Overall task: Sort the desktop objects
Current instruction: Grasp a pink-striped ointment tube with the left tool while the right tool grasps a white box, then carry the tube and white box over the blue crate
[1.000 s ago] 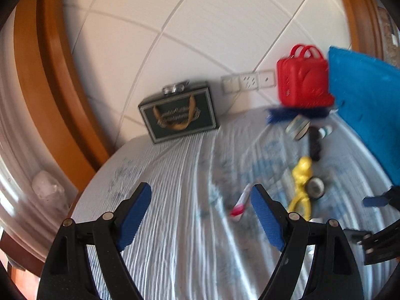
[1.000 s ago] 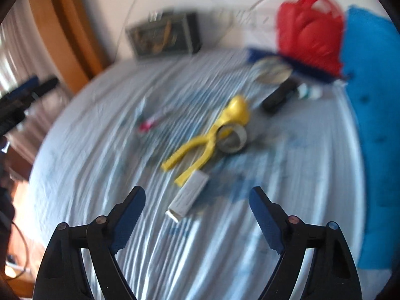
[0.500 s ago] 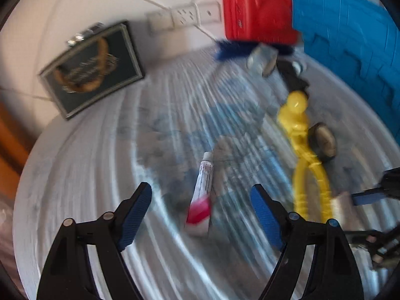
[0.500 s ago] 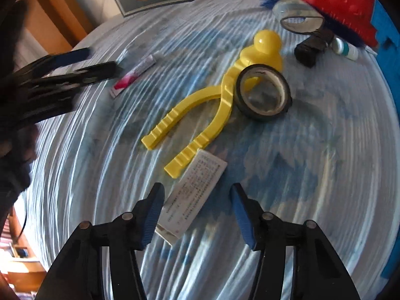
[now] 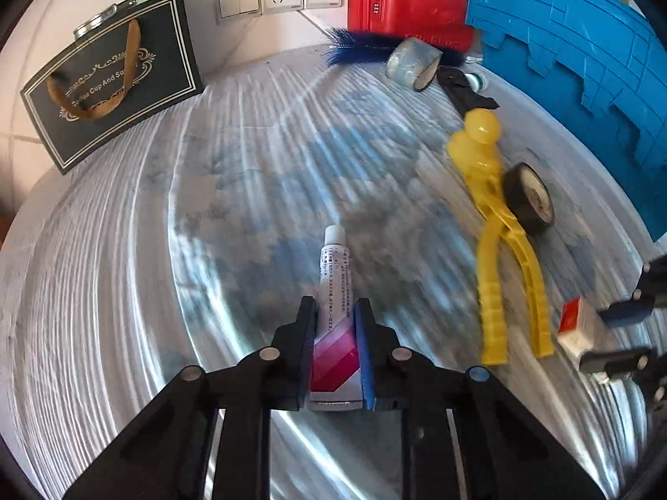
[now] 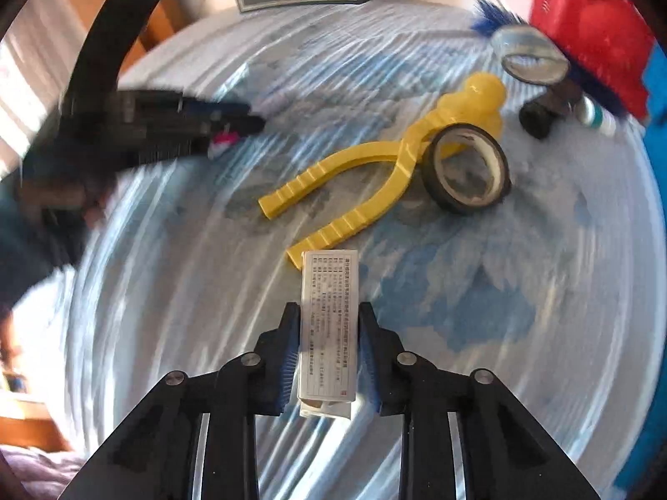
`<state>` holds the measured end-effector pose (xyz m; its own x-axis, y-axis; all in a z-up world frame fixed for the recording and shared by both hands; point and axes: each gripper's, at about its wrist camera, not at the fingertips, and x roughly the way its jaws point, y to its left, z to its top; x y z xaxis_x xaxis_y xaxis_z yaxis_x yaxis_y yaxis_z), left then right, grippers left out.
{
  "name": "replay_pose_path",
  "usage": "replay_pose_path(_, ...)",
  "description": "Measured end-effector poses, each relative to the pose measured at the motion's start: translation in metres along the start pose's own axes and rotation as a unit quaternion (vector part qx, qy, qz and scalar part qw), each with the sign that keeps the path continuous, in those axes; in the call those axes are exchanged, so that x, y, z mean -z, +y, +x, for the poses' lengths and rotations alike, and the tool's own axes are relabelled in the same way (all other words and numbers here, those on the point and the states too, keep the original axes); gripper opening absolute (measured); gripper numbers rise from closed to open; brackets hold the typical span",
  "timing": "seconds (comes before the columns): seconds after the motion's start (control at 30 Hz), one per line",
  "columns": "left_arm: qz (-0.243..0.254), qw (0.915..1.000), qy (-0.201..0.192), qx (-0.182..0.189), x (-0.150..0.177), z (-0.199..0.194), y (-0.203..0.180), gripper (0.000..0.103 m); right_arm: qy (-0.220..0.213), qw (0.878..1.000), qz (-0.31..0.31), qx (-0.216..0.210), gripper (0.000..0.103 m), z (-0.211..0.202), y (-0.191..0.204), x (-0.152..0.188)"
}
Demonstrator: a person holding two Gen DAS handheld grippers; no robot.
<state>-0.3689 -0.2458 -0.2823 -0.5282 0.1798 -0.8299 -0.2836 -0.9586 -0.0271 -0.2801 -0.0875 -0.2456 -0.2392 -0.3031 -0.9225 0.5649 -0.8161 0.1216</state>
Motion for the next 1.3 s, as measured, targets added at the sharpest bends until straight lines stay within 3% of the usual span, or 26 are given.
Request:
replay_pose_path(0.13,-0.024,0.9997,-0.002,-0.001,0.005,-0.004,0.000,0.019,-0.005,1.000,0.017,-0.018,0.026,-0.023,-0.004,0.008)
replay_pose_path(0.37,-0.028,0.9985,-0.046,-0.004,-0.005,-0.059,-0.005,0.018,-0.038,0.998,0.036,-0.030,0.026,-0.052,-0.008,0.019)
replay_pose_path(0.53,-0.004,0.9952,-0.097,-0.006,-0.028,-0.107,-0.025,0.018,-0.100,0.994,0.036,-0.015,0.026,-0.086,-0.004,0.004)
replay_pose_path(0.67,0.031,0.9876,-0.154,0.002,-0.057,-0.148,-0.062,0.018,-0.169,0.984,0.050,0.008,0.026,-0.137,-0.012,0.005)
replay_pose_path(0.87,0.106,0.9667,-0.230,0.037,-0.111,-0.216,-0.155,0.018,-0.279,0.956,0.066,0.068,0.026,-0.237,-0.034,0.023)
replay_pose_path(1.07,0.161,0.9368,-0.298,0.086,-0.178,-0.266,-0.273,0.019,-0.383,0.905,0.090,0.162,0.026,-0.359,-0.086,0.061)
replay_pose_path(1.17,0.180,0.9247,-0.317,0.109,-0.211,-0.278,-0.336,0.018,-0.405,0.885,0.109,0.203,0.026,-0.406,-0.128,0.083)
replay_pose_path(1.3,0.192,0.9192,-0.322,0.120,-0.247,-0.278,-0.409,0.019,-0.409,0.870,0.142,0.238,0.026,-0.445,-0.193,0.102)
